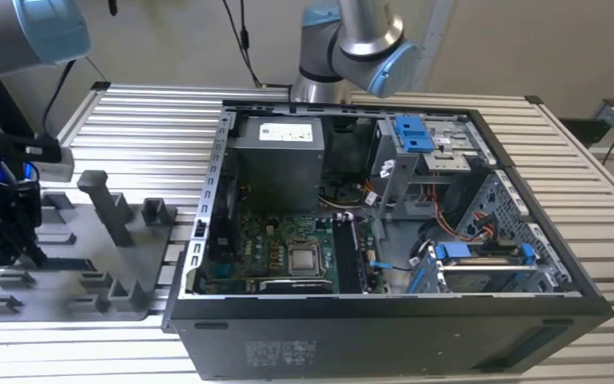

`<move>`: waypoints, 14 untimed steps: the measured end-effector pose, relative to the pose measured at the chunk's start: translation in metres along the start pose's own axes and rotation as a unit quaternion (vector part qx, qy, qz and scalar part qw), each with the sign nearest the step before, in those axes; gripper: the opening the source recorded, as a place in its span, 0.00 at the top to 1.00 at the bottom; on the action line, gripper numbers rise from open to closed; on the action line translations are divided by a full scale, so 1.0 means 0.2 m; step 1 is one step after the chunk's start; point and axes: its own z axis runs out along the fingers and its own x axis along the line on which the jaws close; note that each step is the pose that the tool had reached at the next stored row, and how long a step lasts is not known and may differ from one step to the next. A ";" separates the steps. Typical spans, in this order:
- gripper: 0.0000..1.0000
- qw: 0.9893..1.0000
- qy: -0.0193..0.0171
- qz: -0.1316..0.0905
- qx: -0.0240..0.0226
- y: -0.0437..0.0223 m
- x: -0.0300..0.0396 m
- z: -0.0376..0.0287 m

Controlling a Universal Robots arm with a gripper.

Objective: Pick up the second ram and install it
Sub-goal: 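Pick up the second ram and move it above second insertion slot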

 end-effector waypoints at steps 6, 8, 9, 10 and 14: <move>0.86 1.000 0.000 0.000 0.000 0.000 0.000 -0.007; 0.86 1.000 0.000 0.000 0.000 0.000 0.000 -0.009; 0.86 1.000 0.000 0.000 0.000 0.000 0.000 -0.010; 0.86 1.000 0.000 0.000 0.000 0.000 0.000 -0.011; 0.86 1.000 0.000 0.000 0.000 0.000 0.000 -0.017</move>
